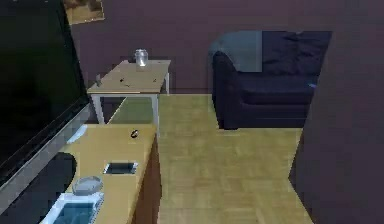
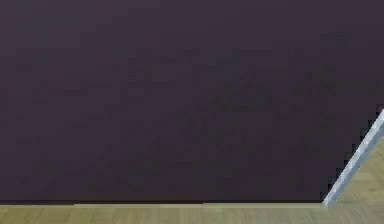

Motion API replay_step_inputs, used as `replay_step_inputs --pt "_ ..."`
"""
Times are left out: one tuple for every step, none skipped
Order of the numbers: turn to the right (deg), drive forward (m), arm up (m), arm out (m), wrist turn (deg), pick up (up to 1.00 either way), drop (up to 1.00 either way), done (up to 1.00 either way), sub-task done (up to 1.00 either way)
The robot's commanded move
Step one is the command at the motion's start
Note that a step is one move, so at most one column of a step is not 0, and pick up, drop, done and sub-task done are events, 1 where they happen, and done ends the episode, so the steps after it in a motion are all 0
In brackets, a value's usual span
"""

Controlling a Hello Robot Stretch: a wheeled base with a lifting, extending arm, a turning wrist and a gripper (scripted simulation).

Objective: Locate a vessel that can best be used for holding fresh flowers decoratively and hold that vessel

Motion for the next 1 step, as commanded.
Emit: replay_step_inputs --pt "0.0 1.00 0.00 0.00 0.0 0.00 0.00 0.00 0.00"
